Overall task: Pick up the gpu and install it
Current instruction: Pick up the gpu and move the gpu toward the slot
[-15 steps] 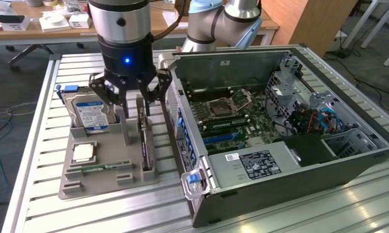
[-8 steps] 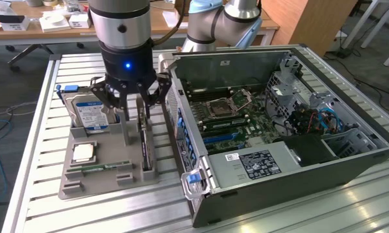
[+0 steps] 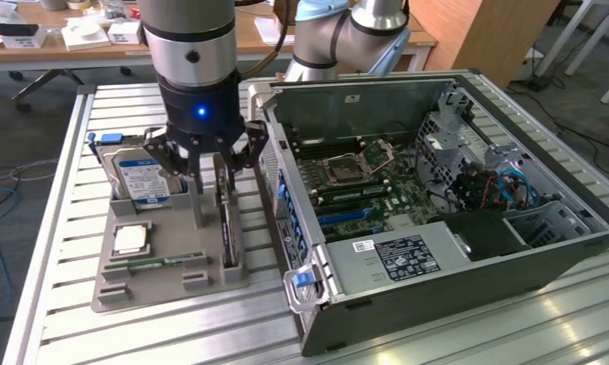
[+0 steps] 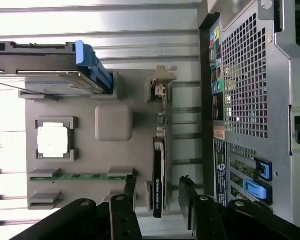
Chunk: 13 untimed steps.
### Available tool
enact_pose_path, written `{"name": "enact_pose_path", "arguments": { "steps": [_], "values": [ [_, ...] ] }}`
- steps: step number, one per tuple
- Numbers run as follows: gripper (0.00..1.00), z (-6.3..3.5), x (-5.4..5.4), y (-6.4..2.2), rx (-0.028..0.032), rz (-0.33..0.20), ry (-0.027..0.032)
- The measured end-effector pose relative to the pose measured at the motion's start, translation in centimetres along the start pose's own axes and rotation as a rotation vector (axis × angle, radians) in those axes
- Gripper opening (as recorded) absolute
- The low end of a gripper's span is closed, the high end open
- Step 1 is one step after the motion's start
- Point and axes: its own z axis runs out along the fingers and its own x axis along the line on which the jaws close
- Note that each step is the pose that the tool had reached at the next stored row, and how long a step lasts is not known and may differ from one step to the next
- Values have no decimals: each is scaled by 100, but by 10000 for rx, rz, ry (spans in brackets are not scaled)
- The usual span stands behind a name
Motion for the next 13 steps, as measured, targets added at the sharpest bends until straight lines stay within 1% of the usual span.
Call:
{"name": "enact_pose_path", "arguments": {
  "steps": [9,13],
  "values": [
    [47,82,2,-4,0,0,0],
    [47,152,4,-7,0,0,0]
  ]
}}
